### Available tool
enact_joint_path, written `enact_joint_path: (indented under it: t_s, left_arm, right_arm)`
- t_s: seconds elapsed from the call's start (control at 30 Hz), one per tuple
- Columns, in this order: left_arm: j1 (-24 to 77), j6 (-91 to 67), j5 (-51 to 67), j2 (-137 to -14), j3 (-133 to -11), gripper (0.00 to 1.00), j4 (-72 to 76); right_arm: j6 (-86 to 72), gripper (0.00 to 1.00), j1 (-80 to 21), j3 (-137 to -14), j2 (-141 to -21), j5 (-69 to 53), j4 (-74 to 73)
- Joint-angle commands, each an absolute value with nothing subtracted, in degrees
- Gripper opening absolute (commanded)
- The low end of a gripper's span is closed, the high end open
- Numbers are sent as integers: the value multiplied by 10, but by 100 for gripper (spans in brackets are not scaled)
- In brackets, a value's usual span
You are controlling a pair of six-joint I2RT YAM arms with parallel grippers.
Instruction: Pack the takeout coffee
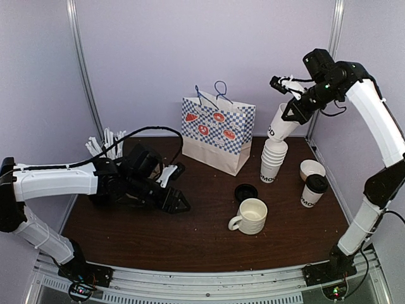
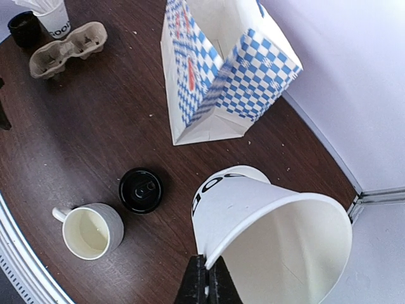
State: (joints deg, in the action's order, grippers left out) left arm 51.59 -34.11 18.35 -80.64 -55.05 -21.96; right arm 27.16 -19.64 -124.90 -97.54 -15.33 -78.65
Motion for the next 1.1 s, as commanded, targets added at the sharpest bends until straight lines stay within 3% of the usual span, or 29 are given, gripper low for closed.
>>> enact_joint_path:
  t_s: [0.0, 0.47, 0.67, 1.07]
  left_arm:
    - [518, -304, 143, -796, -601, 59, -268]
    - [490, -339, 9, -700, -586, 65, -274]
    - [489, -340, -62, -645, -556, 71, -257]
    - [489, -347, -68, -616, -525, 74, -234]
  right_arm:
    - [288, 0, -249, -1234, -953, -200, -794]
    - [366, 0, -548, -1110, -995, -93, -728]
    - [369, 0, -624, -1120, -1061, -40, -698]
    - [359, 0, -679, -966, -1070, -24, -517]
